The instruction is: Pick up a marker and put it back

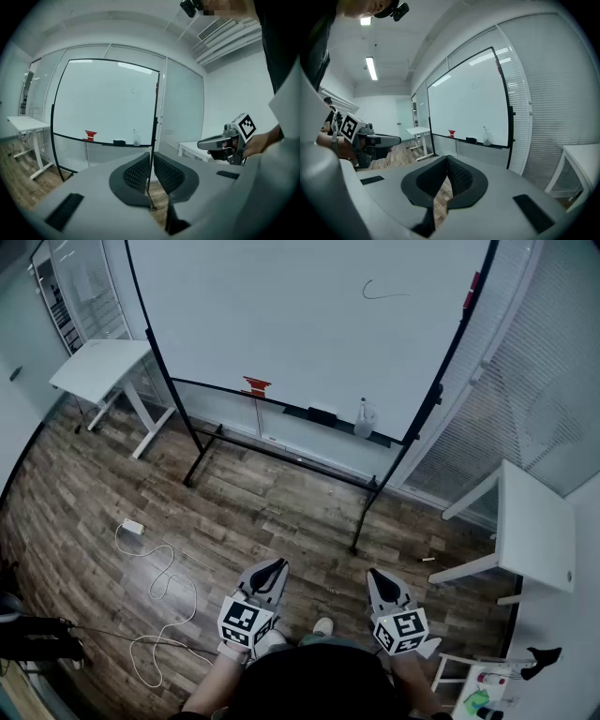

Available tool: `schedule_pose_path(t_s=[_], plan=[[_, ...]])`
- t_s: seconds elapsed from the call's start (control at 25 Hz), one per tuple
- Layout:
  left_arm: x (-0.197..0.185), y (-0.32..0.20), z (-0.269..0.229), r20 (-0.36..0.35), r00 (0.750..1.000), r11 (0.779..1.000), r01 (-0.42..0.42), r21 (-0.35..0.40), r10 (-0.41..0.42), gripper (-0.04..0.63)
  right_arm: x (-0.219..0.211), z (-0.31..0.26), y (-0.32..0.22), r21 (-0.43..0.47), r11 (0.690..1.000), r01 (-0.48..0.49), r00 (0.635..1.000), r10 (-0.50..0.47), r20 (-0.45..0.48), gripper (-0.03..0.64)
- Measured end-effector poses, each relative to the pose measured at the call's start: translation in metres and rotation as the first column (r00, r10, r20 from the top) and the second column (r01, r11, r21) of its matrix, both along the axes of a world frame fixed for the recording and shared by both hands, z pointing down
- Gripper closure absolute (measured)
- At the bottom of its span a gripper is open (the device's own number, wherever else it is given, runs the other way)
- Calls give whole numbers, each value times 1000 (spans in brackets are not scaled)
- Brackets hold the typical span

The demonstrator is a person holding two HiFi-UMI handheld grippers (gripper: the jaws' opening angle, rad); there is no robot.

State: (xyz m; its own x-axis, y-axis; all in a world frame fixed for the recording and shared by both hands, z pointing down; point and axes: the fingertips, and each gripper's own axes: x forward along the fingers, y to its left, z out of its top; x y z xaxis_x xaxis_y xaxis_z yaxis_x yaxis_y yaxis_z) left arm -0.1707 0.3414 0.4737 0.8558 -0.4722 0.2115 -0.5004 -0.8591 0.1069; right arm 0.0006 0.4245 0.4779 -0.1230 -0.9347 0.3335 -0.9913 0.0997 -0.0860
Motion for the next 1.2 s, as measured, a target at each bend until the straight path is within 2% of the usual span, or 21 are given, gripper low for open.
schedule_pose_path(t_s=[0.32,0.52,0.68,0.76,0.92,1.2], plan=[[56,-14,-9,12,1000,999,6,36,-7,574,52,1,-14,29,999,17,999,-17,28,588],[81,-28,-11,17,999,999,35,26,-35,575,79,0,-35,60,997,46,999,-48,17,583],[88,-41,-1,37,998,999,51,4,-51,575,89,2,-59,69,996,64,997,-67,28,520],[88,-53,4,41,998,999,53,-4,-52,575,91,6,-75,66,995,70,997,-72,29,514],[86,-101,13,36,998,999,49,-19,-48,574,94,14,-123,58,997,52,998,-53,23,497],[83,-231,21,20,1000,999,-13,-42,14,575,106,13,-240,34,998,-47,999,47,-16,499]])
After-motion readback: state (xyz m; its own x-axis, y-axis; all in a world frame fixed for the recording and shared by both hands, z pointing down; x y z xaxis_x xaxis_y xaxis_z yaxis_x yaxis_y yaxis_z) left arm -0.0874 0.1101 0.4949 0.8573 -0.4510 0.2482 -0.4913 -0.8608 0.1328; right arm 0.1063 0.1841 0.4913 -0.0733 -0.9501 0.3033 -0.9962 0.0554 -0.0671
